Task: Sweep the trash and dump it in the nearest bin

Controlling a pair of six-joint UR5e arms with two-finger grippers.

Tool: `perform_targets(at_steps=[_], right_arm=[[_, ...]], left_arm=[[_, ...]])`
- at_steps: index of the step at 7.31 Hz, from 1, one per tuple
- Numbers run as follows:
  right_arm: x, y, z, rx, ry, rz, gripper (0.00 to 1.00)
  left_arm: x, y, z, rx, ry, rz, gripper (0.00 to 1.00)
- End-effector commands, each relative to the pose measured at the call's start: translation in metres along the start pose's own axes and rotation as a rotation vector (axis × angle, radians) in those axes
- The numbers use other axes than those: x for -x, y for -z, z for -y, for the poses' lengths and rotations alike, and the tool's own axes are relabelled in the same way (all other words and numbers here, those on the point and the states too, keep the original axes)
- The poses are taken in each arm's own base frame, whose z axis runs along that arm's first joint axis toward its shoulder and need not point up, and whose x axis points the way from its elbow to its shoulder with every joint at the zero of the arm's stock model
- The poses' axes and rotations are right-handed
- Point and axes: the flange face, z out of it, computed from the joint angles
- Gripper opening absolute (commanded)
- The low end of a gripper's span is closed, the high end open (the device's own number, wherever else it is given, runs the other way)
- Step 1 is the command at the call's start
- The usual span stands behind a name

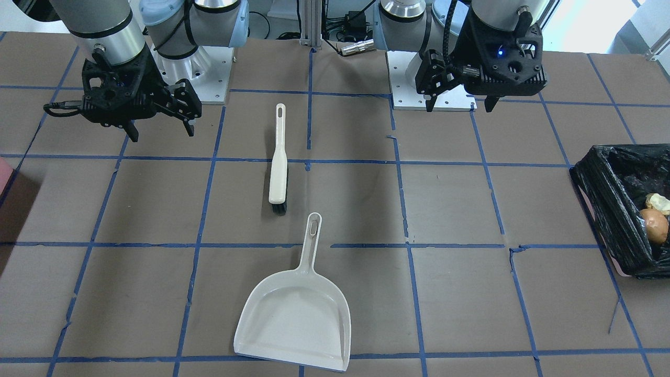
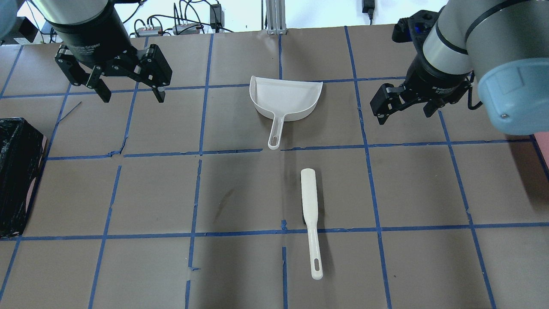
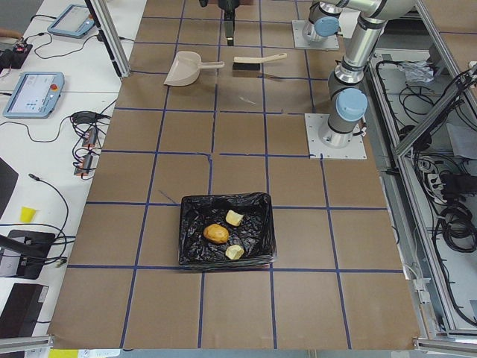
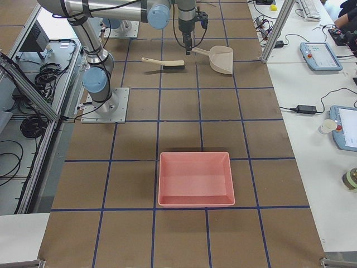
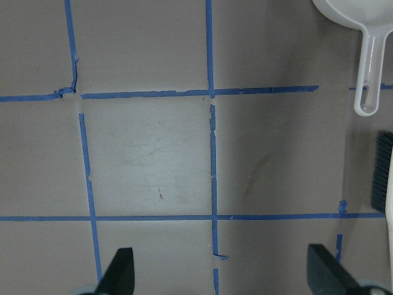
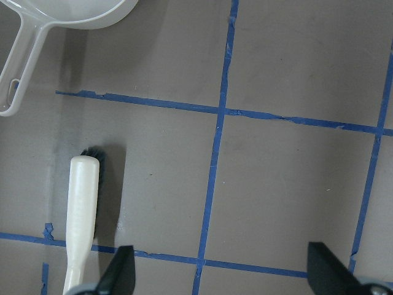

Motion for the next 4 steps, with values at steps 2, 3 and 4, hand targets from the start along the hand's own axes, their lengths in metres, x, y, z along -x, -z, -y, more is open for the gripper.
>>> perform_targets(at_steps=[2, 3, 4], right_arm=[[0.0025, -0.0009, -0.0005, 0.001, 0.01, 0.005, 1.0], [0.0018, -0.0023, -0.0002, 0.003, 0.011, 0.006, 1.0], [0.002, -0.0018, -0.0008, 0.003, 0.011, 0.007, 1.0]], left_arm=[[0.0005, 0.0005, 0.0001, -0.002, 0.0, 0.004, 1.0], [0.0005, 0.0005, 0.0001, -0.002, 0.0, 0.004, 1.0], [0.0006, 0.0005, 0.0001, -0.002, -0.002, 0.005, 1.0]])
